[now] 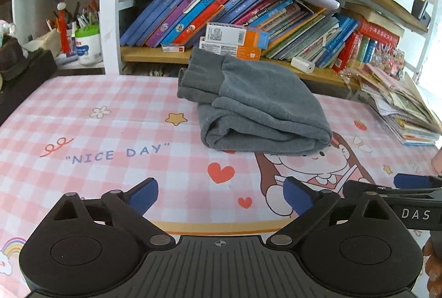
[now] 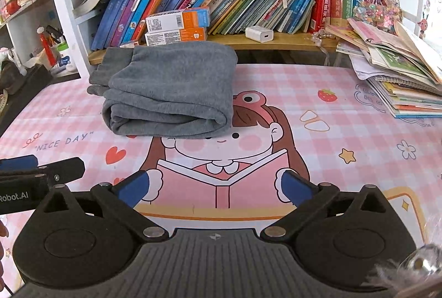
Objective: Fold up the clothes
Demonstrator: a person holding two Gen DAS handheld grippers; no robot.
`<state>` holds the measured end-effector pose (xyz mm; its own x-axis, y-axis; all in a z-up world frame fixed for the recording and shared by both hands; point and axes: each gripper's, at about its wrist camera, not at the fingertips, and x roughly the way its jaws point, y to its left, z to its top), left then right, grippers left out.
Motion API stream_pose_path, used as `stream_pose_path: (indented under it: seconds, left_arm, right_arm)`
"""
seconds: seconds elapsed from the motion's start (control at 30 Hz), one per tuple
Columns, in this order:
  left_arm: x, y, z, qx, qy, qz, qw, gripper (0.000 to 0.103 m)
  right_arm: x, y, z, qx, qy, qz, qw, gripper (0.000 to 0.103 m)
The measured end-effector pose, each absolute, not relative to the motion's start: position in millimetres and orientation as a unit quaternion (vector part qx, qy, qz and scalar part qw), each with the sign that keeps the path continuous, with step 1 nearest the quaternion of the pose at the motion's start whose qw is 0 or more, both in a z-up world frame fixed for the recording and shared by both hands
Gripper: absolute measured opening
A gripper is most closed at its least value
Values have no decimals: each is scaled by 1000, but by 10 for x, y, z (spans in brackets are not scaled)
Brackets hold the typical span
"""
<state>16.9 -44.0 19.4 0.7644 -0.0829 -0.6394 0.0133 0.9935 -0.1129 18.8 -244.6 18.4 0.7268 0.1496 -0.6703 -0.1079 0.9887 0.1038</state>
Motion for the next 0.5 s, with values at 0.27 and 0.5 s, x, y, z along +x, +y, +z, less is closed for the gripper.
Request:
stream_pose_path:
  seconds: [0.27,0.5]
  left_arm:
    - [164,-427,208,-43,345,-25,937,103]
    - [167,-429,204,-40,348,-23,937,103]
  right_arm:
    - [167,-2418,204,30,362,67,929,103]
    - [164,-2414,201,30,366,65,928,103]
